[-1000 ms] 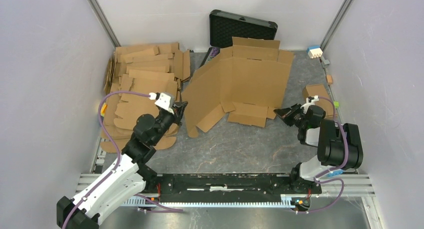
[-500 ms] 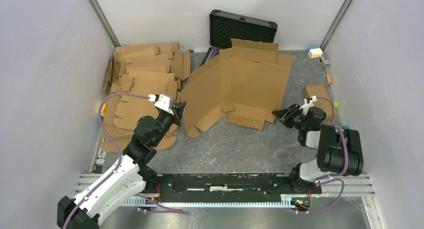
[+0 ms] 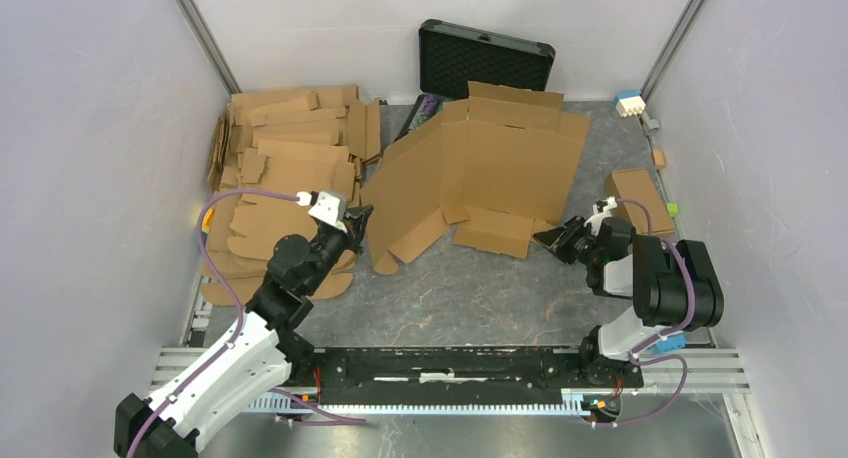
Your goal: Fold the paper box
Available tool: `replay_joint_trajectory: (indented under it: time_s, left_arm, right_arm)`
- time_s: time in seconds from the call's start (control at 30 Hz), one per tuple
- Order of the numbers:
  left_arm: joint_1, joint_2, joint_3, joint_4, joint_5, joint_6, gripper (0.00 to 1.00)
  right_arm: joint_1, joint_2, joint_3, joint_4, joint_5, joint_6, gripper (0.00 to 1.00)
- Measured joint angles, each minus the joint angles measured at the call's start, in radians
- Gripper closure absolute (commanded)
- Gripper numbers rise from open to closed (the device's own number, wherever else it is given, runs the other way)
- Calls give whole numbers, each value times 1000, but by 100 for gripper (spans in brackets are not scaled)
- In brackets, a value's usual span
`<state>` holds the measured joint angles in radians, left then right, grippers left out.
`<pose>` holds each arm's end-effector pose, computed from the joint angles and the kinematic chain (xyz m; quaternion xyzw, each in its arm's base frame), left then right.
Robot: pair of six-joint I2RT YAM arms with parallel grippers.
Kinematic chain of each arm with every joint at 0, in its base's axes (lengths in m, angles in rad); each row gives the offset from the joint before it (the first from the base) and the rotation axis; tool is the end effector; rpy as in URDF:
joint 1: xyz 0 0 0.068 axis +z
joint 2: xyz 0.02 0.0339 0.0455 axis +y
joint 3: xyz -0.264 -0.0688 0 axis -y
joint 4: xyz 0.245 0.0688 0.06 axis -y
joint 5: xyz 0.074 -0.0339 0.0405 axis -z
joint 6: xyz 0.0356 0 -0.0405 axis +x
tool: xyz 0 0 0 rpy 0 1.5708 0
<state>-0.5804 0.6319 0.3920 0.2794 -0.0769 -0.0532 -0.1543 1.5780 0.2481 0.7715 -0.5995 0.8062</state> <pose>0.1425 -0.0902 0.2738 0.1537 0.6758 -0.1991 0.6928 0.2267 -0.0149 0.0991 0.2591 0.8072 0.3930 0.3561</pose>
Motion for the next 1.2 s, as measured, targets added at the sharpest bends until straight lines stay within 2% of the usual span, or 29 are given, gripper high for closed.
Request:
replay_joint_trajectory:
  time_s: [0.07, 0.17, 0.47, 0.6, 0.9, 1.2]
  left_arm:
    - [0, -2, -2, 0, 0, 0, 98]
    - [0, -5, -3, -1, -11, 0, 98]
    - [-2, -39, -27, -3, -108, 0, 98]
    - [-4, -51, -35, 2, -135, 0, 98]
    - [-4, -36, -48, 37, -162, 17, 98]
    - [-4, -35, -56, 56, -167, 51, 98]
  right_arm:
    - [0, 13, 0, 0, 1, 2, 92]
    - [-3, 10, -2, 7, -9, 16, 98]
    - [-80, -116, -17, -20, -82, 38, 93]
    - [-84, -157, -17, -57, -130, 34, 94]
    - [-84, -356, -19, -358, -140, -163, 94]
    - [-84, -376, -19, -589, -192, -316, 93]
